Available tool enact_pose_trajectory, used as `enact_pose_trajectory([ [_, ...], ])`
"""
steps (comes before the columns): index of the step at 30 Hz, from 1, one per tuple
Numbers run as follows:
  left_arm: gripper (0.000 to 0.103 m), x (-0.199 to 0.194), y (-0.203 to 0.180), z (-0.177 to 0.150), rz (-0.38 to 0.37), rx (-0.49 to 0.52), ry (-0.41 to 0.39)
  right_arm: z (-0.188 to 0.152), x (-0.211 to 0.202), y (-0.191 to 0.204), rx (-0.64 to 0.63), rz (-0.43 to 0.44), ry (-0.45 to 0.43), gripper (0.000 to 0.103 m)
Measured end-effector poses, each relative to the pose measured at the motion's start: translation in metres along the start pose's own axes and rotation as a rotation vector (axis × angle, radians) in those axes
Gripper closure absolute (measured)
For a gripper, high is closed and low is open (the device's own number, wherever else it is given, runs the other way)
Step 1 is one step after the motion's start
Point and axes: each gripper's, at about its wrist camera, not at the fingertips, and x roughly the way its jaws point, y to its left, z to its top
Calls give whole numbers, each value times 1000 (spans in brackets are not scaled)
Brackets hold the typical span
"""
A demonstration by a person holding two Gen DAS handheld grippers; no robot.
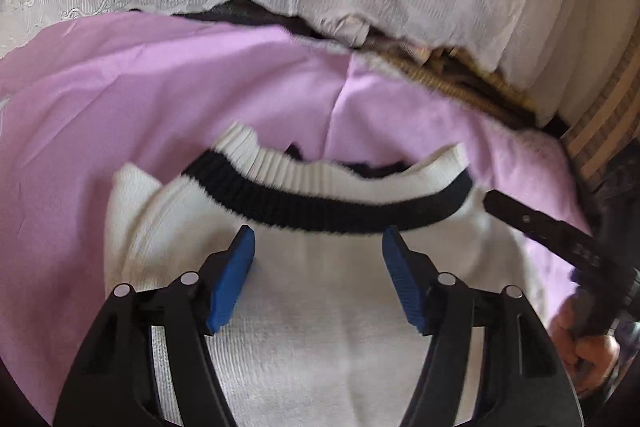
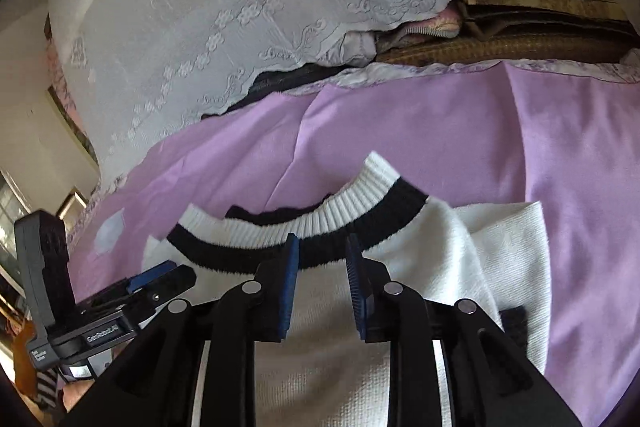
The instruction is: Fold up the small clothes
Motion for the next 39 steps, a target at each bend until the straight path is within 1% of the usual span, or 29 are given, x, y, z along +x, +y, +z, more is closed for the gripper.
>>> enact_pose_trajectory([
  [3, 39, 3, -4, -4, 31, 41, -10, -13, 23, -2, -21, -57, 66, 79],
  [5, 39, 6, -9, -7, 64, 78, -17, -15, 25, -8, -10, -33, 55, 79],
  [7, 39, 6, -13, -9, 89, 102, -24, -15, 23, -7, -10, -33, 47, 79],
  [12, 39, 3, -6, -10, 60, 81, -35, -29, 4, -1, -23, -49, -40, 74],
  [14, 39, 1, -8, -11, 69, 88, -39, -34, -4, -5, -9, -45, -60, 73],
  [18, 38, -5, -14, -16, 104, 111, -56, -43, -18, -13, 15, -48, -67, 73],
  [21, 38, -14, -13, -20, 111, 99, -73, -49, -29, -12, 7, -53, -86, 73],
  [22, 34, -17, -12, -23, 121, 91, -78, -52, -33, -11, 4, -51, -93, 73],
  [23, 33, -20, -11, -25, 126, 85, -82, -55, -38, -11, 2, -49, -99, 72],
  [27, 33, -30, -9, -34, 137, 76, -87, -65, -48, -11, -5, -48, -90, 71],
  [29, 33, -34, -10, -39, 157, 88, -90, -68, -48, -12, -6, -46, -65, 68],
  [31, 32, -37, -12, -44, 175, 100, -90, -72, -47, -11, -17, -53, -45, 67],
  [35, 29, -44, -11, -51, 192, 101, -93, -77, -50, -11, -25, -55, -46, 66],
  [39, 27, -53, -6, -59, 185, 77, -93, -81, -62, -16, 12, -36, -74, 65],
])
